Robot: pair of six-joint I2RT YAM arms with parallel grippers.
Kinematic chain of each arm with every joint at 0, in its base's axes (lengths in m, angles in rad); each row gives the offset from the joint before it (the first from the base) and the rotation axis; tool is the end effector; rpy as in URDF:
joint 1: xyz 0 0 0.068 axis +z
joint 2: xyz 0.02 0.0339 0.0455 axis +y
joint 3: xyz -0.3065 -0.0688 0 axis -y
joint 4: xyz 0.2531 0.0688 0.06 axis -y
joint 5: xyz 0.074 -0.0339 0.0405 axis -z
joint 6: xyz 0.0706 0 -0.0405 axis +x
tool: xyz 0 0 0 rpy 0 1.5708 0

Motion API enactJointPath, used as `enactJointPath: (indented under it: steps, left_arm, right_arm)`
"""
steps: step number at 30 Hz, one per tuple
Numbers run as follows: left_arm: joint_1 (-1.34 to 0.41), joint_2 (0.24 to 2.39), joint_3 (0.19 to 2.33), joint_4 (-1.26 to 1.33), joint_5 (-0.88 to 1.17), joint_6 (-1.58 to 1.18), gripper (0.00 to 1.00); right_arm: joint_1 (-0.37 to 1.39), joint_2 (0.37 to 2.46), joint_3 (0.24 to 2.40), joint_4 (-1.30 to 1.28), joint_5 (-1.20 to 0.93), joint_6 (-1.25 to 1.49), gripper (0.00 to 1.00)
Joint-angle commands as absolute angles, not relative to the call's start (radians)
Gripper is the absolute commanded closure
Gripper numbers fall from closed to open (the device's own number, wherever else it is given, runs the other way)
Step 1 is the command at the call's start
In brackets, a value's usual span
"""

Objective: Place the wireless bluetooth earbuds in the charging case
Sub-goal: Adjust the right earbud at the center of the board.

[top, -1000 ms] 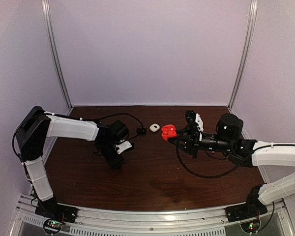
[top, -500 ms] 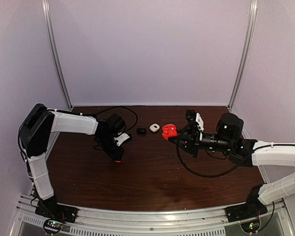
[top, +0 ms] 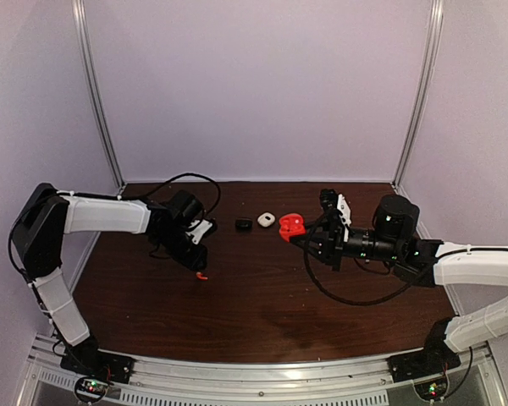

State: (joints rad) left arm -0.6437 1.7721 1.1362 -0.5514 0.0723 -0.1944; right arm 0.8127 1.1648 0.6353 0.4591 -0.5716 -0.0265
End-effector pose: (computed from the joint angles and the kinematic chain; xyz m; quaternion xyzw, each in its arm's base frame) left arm 0.2966 -0.2289 0.1778 0.2253 0.9548 -0.1099 0.1595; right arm 0.1653 0.2301 0.3096 -0.4615 0.5627 0.4411 0.5252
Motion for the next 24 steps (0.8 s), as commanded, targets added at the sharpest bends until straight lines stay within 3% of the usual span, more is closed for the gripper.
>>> enactJointPath:
  steps: [1, 11, 24]
  left_arm:
    - [-0.622, 1.735, 1.094, -0.477, 0.1, -0.296, 0.7]
    - [-0.623, 1.737, 1.044, -0.423, 0.116, -0.457, 0.79]
    - [-0.623, 1.762, 1.038, -0.353, 0.159, -0.48, 0.74]
  right_arm:
    - [0.808, 1.149, 0.644, 0.469, -0.58, -0.023, 1.0]
    - [0.808, 1.146, 0.641, 0.469, -0.577, -0.023, 1.0]
    - [0.808, 1.147, 0.642, 0.465, -0.574, -0.026, 1.0]
